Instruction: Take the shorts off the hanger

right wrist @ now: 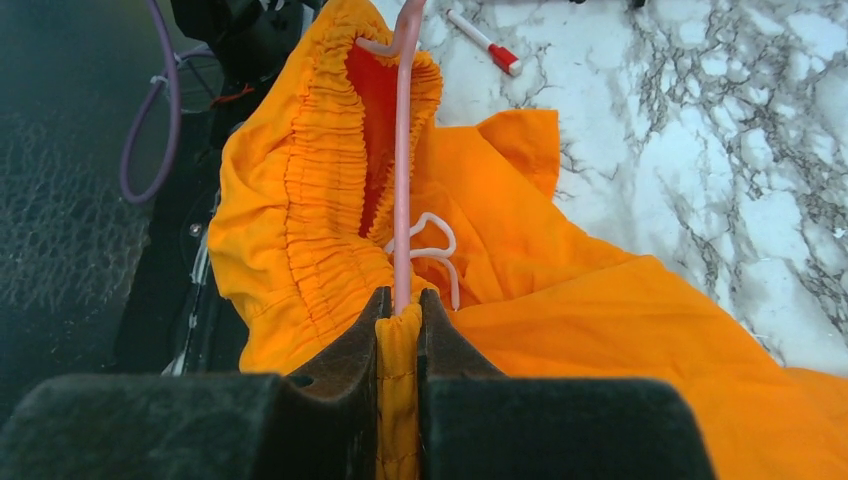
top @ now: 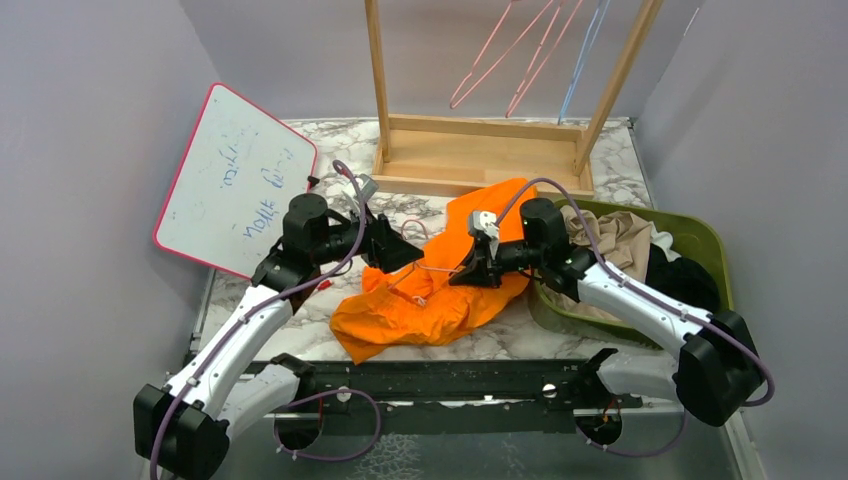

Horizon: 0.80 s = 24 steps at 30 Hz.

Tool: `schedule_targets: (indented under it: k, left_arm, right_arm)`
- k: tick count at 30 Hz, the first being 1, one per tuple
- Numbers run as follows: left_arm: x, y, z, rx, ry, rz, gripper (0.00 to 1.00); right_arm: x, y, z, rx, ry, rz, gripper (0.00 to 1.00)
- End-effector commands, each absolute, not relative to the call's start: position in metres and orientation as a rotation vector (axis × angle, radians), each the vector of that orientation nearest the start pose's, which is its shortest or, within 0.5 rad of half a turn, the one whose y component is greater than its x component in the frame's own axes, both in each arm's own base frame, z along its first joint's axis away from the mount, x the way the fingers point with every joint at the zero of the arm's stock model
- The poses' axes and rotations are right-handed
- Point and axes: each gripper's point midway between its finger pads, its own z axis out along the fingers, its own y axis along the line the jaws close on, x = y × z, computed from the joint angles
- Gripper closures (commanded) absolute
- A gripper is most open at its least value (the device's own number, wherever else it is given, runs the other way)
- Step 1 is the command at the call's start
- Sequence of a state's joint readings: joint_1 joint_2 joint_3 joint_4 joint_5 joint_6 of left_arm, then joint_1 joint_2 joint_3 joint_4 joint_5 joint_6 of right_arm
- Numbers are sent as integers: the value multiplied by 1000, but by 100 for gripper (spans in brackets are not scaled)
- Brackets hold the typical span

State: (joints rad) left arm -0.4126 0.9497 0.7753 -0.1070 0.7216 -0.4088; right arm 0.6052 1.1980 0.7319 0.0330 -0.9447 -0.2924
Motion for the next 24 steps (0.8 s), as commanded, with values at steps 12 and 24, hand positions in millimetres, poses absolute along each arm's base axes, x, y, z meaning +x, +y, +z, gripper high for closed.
schedule_targets:
  k: [12, 24]
  left_arm:
    - [201, -241, 254, 521, 1760, -1286, 66]
    - [212, -243, 260, 457, 1694, -1286, 80]
  right_arm:
    - [194, 312, 197, -1330, 1411, 1173, 99]
    - [186, 311, 192, -1344, 1421, 1200, 99]
